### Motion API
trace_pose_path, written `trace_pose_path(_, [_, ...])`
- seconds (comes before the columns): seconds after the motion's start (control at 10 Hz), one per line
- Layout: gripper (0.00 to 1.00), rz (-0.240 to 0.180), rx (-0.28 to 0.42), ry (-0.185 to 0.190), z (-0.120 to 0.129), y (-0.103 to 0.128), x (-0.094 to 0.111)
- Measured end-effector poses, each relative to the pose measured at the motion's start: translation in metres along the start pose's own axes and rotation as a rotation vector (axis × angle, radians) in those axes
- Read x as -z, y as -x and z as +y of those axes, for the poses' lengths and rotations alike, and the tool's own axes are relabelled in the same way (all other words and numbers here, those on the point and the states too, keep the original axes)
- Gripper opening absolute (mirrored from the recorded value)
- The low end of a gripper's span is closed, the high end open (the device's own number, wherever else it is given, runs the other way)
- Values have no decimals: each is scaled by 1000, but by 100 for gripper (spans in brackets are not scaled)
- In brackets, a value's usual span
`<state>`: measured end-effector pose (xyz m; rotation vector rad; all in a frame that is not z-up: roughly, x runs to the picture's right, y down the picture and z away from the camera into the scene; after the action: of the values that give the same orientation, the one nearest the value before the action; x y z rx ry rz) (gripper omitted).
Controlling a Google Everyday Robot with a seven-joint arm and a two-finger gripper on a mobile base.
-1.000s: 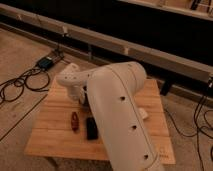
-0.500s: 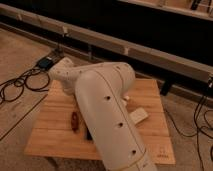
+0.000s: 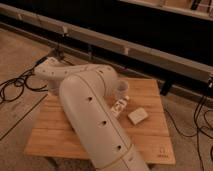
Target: Drag the ceramic bowl in a circle
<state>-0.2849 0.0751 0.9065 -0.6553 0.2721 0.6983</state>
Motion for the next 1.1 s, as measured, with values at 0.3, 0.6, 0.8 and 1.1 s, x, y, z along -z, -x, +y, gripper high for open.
trace_pose_path(0.3, [2, 52, -78, 8, 14, -28, 10])
trace_pose_path(0.6, [2, 95, -195, 11, -4, -74, 13])
trace_pose_path(0.8, [2, 116, -270, 9, -25, -102, 11])
trace_pose_path(1.1, [2, 123, -342, -15, -74, -119, -2])
